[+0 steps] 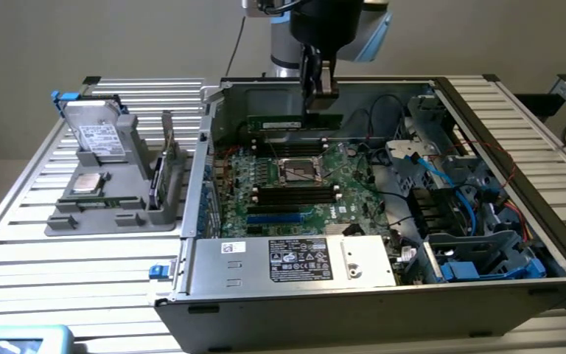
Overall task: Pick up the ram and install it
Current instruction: 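Pick up the ram and move it above insertion slot, then insert the ram into the slot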
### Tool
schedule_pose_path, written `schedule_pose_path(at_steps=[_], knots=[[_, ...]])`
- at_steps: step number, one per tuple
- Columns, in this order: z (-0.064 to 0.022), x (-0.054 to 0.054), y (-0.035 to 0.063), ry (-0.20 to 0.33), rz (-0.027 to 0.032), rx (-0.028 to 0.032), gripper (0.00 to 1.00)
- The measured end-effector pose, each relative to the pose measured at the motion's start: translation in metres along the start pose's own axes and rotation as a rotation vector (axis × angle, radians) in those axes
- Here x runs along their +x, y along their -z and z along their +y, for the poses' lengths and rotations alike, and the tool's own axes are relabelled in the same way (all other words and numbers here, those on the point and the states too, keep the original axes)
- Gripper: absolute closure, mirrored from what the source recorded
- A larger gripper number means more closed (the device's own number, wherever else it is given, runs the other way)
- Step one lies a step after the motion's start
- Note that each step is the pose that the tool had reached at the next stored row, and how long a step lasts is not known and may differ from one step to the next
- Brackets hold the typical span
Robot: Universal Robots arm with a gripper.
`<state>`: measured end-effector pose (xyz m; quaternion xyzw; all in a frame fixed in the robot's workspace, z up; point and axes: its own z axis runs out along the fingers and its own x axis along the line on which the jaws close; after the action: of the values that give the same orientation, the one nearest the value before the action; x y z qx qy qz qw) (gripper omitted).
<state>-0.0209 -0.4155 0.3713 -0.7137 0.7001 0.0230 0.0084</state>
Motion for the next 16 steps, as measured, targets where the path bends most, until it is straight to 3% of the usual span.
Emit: schedule_pose_path(at_steps=[6,16], knots=[[-0.0033,-0.004,-0.0051,-0.015,0.0008,0.0006,0.87],[-0.0043,-0.023,-0.0173,-0.016,0.0158,0.0004,0.87]])
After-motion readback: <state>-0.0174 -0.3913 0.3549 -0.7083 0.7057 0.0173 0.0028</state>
